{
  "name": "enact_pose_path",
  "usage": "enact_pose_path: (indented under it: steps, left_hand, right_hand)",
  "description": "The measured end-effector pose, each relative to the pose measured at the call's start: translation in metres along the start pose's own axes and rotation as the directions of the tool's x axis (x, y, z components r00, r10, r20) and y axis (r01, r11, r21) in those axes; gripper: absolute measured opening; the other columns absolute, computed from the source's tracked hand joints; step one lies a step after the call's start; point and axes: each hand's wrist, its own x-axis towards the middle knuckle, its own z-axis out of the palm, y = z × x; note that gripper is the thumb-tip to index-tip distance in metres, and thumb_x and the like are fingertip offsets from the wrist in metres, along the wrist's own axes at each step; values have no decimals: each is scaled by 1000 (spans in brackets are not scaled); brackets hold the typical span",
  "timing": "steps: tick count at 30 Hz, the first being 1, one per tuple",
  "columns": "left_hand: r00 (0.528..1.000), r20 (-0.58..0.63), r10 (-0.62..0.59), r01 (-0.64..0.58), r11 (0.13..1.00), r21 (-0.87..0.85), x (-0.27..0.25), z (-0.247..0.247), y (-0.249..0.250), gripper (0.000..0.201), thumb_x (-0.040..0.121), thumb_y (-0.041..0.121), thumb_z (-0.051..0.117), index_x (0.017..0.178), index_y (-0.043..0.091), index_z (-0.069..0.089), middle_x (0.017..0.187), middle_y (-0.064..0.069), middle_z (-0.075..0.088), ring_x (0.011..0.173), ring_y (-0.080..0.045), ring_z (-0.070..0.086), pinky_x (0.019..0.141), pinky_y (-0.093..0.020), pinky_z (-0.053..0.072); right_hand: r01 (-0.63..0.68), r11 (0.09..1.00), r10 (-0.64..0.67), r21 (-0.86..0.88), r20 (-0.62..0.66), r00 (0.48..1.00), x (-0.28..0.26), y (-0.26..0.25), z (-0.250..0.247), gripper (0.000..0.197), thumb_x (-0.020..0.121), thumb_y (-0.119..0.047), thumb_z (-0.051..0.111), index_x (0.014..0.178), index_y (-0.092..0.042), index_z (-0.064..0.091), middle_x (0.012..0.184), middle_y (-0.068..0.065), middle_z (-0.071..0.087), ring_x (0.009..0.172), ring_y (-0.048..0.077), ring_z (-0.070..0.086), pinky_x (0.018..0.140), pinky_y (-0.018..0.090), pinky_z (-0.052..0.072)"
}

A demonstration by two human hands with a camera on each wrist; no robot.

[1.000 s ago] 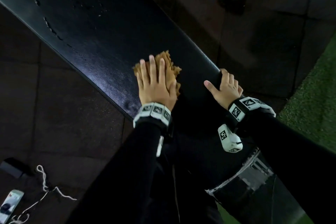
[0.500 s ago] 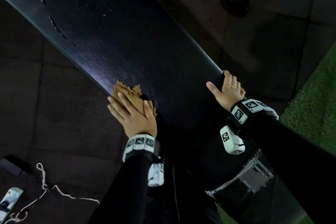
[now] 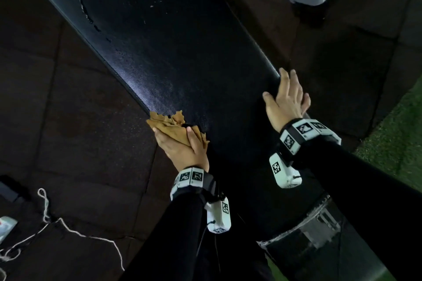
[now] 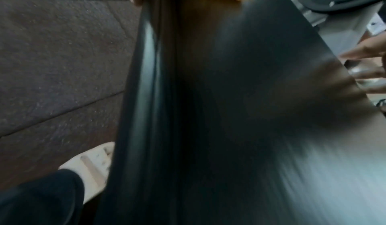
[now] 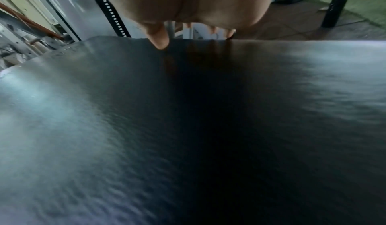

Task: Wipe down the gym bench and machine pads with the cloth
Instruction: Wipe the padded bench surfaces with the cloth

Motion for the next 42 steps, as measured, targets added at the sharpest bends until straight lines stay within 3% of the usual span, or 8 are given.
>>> enact_pose_path:
  steps: [3,7,13,21,31,34,37,42]
  left_hand:
    - [999,-10,-34,34,999,-19,34,-6,6,82,94,43,49,149,1,6,149,-19,26,135,-31,34,111,-40,33]
    - [996,-88,1,-1,1000,-2,96,-12,25,77,94,39,51,148,-3,14,143,-22,36,127,-33,40,90,-7,21]
    - [995,-49,-90,92,995,33,167,-21,46,85,93,51,47,150,3,6,146,-18,31,127,-34,42,98,-34,36]
    - [995,-44,-93,90,993,-80,114,-17,22,80,93,44,52,149,2,14,146,-17,31,132,-24,33,81,12,12]
    - [993,-58,-102,101,995,-29,139,-24,40,81,92,42,55,150,4,12,148,-16,32,127,-16,34,80,10,11]
    - [996,-69,-55,55,998,6,191,-30,57,85,92,46,52,151,6,6,150,-17,27,132,-27,35,90,-1,17]
    - [999,-17,46,-42,980,195,236,-42,72,88,93,52,46,152,9,-3,156,-18,12,136,-35,32,106,-35,30]
    - [975,115,190,-222,801,556,280,-47,96,80,92,60,32,152,20,-1,160,-9,-9,146,-35,-3,114,-57,8]
  right_hand:
    - [6,1000,-6,3,83,997,9,-38,8,72,91,-40,44,148,-35,0,158,0,-7,144,27,-2,115,50,-4]
    - [-145,988,132,55,196,972,29,-75,13,74,88,-47,40,142,-49,-10,157,-3,-16,141,40,-14,110,60,-9]
    - [-196,981,184,13,284,941,43,-75,15,79,79,-75,30,133,-56,-24,156,-3,-19,138,44,-20,107,68,-4]
    - [-218,976,212,-19,333,919,43,-78,13,79,79,-75,30,131,-56,-28,154,-3,-22,138,44,-20,107,68,-5]
    - [-263,964,259,-40,371,892,45,-84,6,80,84,-71,33,136,-52,-24,154,-3,-23,140,42,-17,109,63,-8]
    - [-264,964,257,-30,364,895,47,-83,7,80,82,-71,35,137,-53,-22,154,-3,-21,140,42,-16,108,62,-8]
    - [-263,965,255,-24,347,903,46,-83,9,80,80,-73,35,136,-54,-20,154,-4,-19,140,41,-15,108,62,-8]
    - [-270,963,260,-16,332,907,47,-82,11,81,78,-74,35,134,-57,-21,154,-6,-18,140,41,-15,108,63,-8]
